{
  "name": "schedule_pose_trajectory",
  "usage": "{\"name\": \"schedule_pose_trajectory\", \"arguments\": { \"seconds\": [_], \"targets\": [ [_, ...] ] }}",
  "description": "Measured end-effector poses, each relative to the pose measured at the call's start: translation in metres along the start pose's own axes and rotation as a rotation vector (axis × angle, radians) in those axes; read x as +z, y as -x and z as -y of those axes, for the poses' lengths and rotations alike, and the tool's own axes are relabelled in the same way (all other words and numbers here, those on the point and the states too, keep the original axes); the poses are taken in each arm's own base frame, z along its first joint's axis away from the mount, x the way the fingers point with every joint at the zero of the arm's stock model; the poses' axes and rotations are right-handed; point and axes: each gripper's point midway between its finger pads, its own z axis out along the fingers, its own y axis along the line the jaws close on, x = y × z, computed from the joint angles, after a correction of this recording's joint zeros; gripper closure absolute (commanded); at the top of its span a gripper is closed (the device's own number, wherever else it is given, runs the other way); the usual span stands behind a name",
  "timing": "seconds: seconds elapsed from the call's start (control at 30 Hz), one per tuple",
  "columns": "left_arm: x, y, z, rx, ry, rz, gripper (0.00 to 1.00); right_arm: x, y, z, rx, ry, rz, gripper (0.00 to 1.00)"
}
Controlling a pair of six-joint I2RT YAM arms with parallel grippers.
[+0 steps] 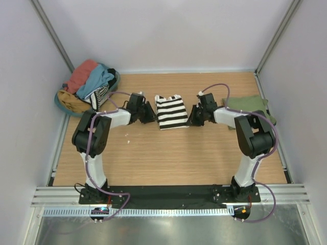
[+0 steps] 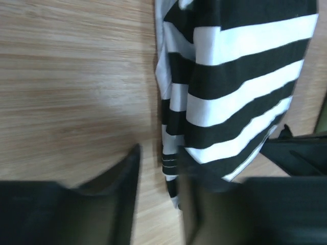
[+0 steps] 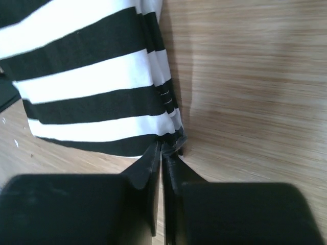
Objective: Fold and stack the tank tops
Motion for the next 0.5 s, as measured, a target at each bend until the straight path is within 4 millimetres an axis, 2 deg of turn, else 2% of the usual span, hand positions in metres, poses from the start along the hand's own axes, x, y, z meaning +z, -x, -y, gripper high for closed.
{"name": "schedule_pose_trajectory", "arguments": {
  "seconds": [0.03,0.1,0.17,0.33,0.5],
  "targets": [
    [-0.002,0.002,0.003,0.003,-0.01,0.008,0.46,-0.001,0.002,0.001,0.001,-0.011,0.01,0.65],
    [-0.01,0.004,0.007,0.026,-0.01,0.032,0.4,-0.006,0.008,0.002,-0.001,-0.025,0.033,0.49],
    [-0.02,0.006,0.012,0.045,-0.007,0.054,0.35,-0.015,0.014,0.001,-0.014,-0.042,0.065,0.43],
    [-0.037,0.016,0.028,0.084,-0.025,0.107,0.33,-0.027,0.03,-0.002,-0.046,-0.064,0.12,0.4],
    [-0.033,0.021,0.034,0.092,-0.016,0.125,0.35,-0.026,0.045,-0.004,-0.079,-0.09,0.14,0.37]
  ]
}}
